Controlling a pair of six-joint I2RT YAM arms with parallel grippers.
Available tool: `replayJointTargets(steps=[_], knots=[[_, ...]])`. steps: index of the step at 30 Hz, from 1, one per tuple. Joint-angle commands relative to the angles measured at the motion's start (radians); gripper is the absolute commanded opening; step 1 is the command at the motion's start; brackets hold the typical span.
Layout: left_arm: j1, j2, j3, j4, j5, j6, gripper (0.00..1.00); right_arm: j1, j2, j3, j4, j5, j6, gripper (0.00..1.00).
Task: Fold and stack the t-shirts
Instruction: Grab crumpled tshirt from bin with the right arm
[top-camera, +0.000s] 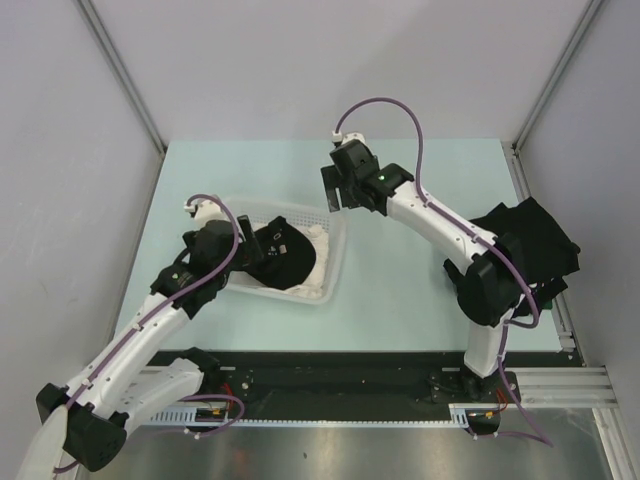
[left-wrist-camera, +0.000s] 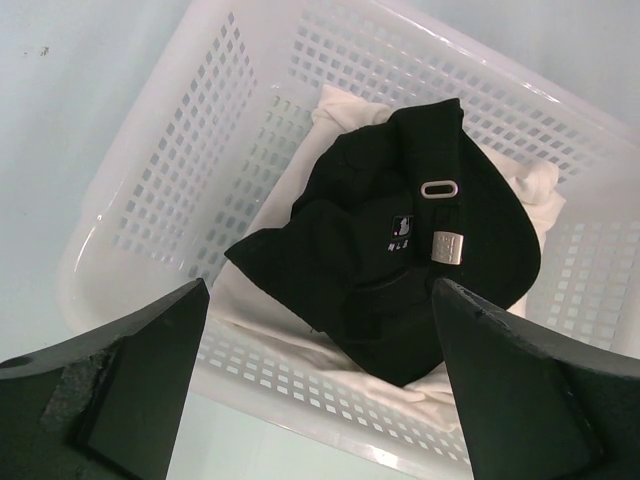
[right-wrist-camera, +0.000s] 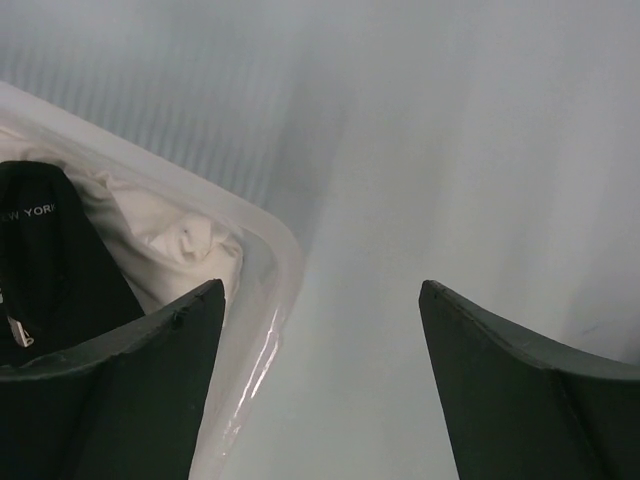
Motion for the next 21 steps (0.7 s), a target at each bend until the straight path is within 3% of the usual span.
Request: replayJointTargets(steps=[1,3,4,6,10,21], knots=[[0.007,-0.005,0.001,0.016,-0.009,-0.017,0.98,-0.007,0.061,0.041,0.045,-0.105,-0.025,0.81],[0.007,-0.008,0.001,0.008,-0.012,-0.012,0.98,-0.005,0.078,0.061,0.041,-0.142,-0.022,0.80],[0.007,-0.009,0.006,0.002,-0.019,-0.011,0.98,-0.005,0.097,0.093,0.022,-0.156,-0.017,0.90],[0.008,-0.014,0.013,-0.027,-0.030,-0.005,0.98,-0.002,0.124,0.137,-0.015,-0.181,-0.010,1.00],[0.007,-0.041,0.015,-0.052,-0.048,-0.002,0.99,0.028,0.141,0.165,-0.058,-0.215,-0.005,1.00],[0.007,-0.080,0.001,-0.070,-0.032,-0.003,0.98,0.076,0.049,0.006,-0.001,-0.311,0.067,0.96]])
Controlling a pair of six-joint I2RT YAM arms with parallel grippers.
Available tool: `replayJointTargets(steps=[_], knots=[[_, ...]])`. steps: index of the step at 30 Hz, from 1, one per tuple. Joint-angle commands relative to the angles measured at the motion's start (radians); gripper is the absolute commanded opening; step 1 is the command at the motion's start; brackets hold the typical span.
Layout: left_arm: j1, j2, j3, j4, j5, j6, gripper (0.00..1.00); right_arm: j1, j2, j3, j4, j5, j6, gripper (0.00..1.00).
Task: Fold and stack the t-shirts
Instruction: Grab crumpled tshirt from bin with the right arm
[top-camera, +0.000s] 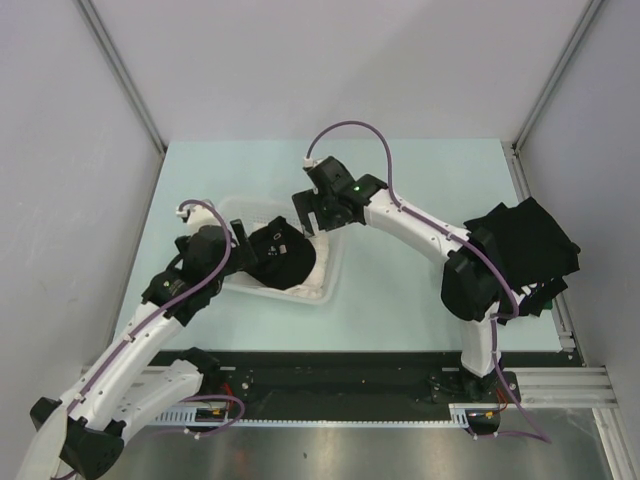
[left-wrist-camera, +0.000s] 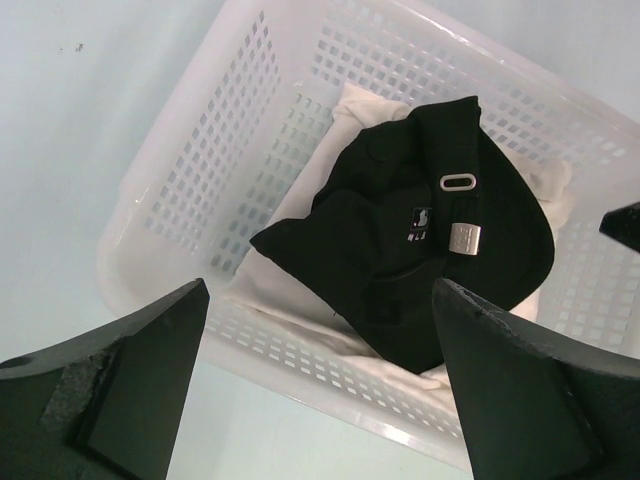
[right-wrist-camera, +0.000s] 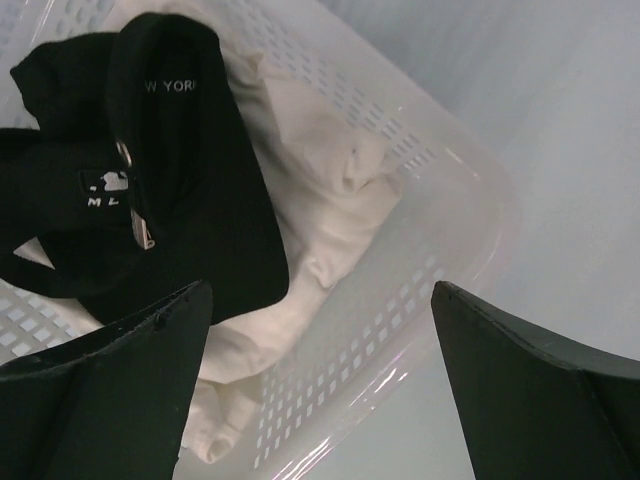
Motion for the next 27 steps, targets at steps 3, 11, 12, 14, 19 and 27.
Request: replayJointTargets(steps=[3,11,12,14,19,27], knots=[[0.007,-0.019,0.003,-0.011,-0.001,0.002,0.98,0.006,-0.064,-0.069,0.030,-0.072,0.028,0.91],[0.007,-0.051,0.010,-0.036,-0.001,0.016,0.98,0.018,-0.073,-0.168,0.135,-0.102,0.012,0.89],[0.007,-0.059,0.012,-0.039,-0.003,0.019,0.99,0.018,-0.070,-0.176,0.159,-0.118,0.008,0.90],[0.008,-0.065,0.013,-0.047,-0.004,0.027,0.98,0.021,-0.060,-0.185,0.174,-0.116,0.003,0.89],[0.008,-0.073,0.026,-0.060,-0.011,0.045,0.99,0.018,-0.037,-0.191,0.230,-0.119,0.005,0.89],[0.008,-0.076,0.035,-0.083,-0.011,0.050,0.98,-0.002,0.017,-0.193,0.311,-0.148,0.026,0.82]])
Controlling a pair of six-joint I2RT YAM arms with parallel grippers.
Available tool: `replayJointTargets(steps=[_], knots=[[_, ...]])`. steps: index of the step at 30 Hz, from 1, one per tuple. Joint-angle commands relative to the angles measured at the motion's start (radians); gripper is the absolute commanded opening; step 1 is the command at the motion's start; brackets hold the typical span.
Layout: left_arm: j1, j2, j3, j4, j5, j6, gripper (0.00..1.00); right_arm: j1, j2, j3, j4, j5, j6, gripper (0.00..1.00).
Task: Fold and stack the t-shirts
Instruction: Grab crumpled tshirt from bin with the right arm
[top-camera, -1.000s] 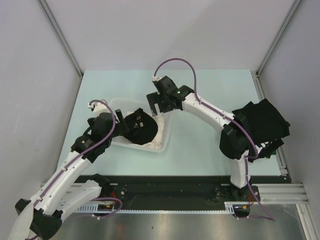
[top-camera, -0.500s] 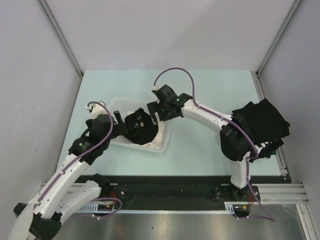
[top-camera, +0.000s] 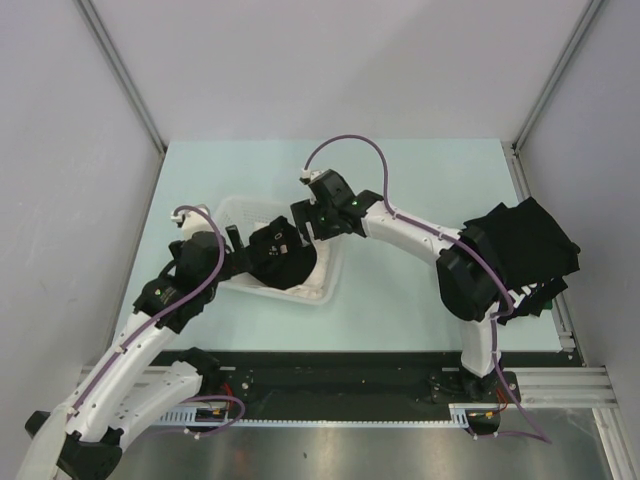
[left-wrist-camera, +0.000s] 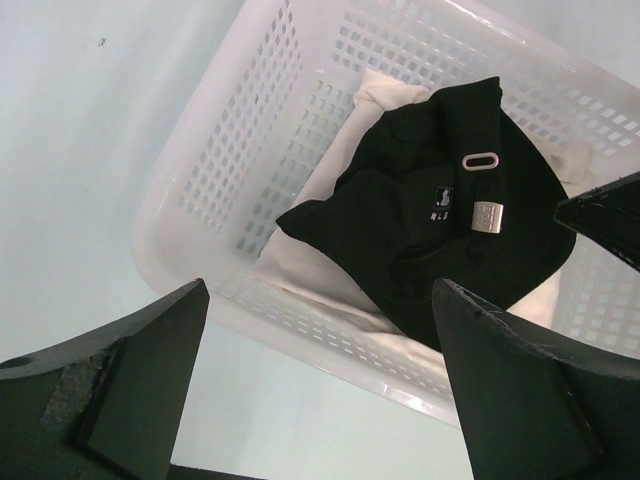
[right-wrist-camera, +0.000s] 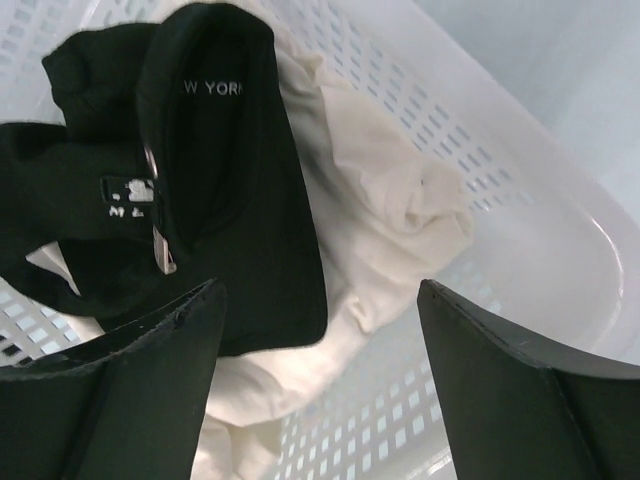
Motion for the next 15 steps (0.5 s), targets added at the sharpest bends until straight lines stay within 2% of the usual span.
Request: replayJointTargets(steps=[1,8,11,15], knots=[[0.007,-0.013,0.035,-0.009,-0.010,0.021,0.99,-0.016,0.040,-0.001,0.082,-0.042,0.015,0.80],[0.007,-0.007,0.047,-0.022,-0.009,0.024,0.98,-0.033,0.102,-0.016,0.140,-0.117,0.016,0.73],[0.007,-0.008,0.054,-0.032,-0.009,0.024,0.98,-0.037,0.126,-0.018,0.162,-0.154,0.010,0.65],[0.007,-0.008,0.060,-0.042,-0.013,0.024,0.99,-0.044,0.154,-0.010,0.177,-0.212,0.010,0.48]])
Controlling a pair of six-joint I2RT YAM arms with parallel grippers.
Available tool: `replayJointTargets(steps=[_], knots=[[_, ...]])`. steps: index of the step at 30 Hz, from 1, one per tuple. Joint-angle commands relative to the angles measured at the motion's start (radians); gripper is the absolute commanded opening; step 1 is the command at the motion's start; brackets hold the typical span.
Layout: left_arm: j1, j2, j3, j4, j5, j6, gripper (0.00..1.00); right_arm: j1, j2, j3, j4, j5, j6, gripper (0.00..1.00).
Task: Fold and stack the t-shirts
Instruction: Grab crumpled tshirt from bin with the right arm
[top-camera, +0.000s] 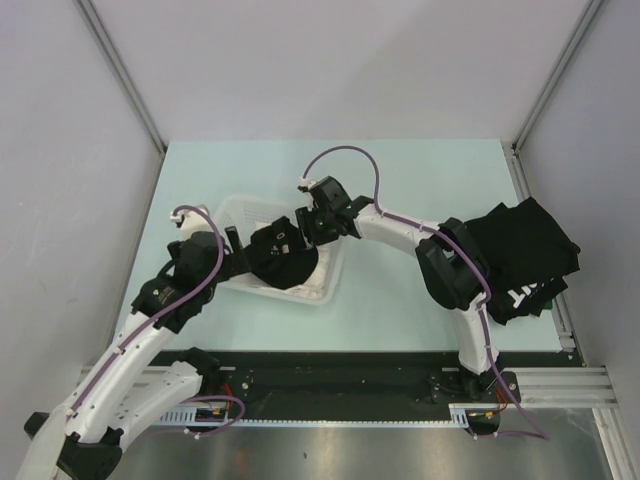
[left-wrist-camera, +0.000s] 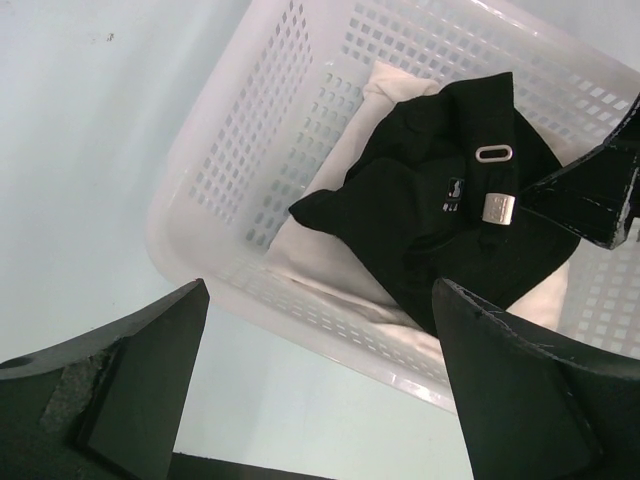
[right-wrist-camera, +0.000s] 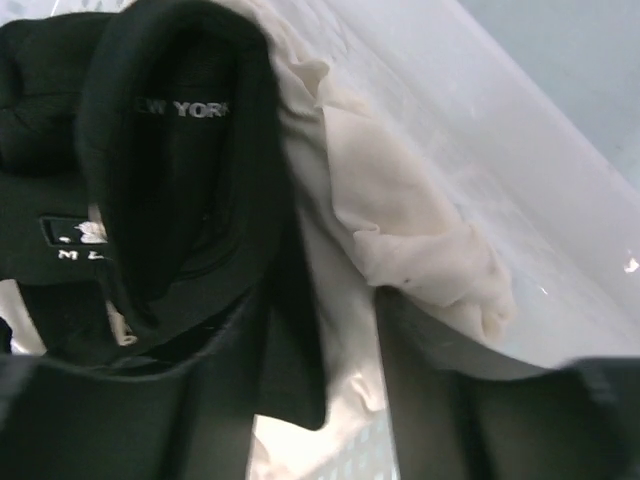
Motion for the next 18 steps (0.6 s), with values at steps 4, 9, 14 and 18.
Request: replayJointTargets(steps=[4,9,14,18], knots=[[0.007,-0.005,0.044,-0.003,-0.013,0.011,0.99,-0.016,0.030,0.016,0.050,-0.144,0.008,0.25],[0.007,0.009,0.043,0.011,-0.015,0.007,0.98,-0.013,0.019,0.068,0.035,-0.198,0.016,0.00],[0.007,0.026,0.046,0.028,-0.016,0.002,0.98,-0.005,0.002,0.103,0.064,-0.293,0.047,0.00],[0.008,0.037,0.046,0.040,-0.010,-0.006,0.98,-0.001,0.019,0.157,0.084,-0.351,0.082,0.00]])
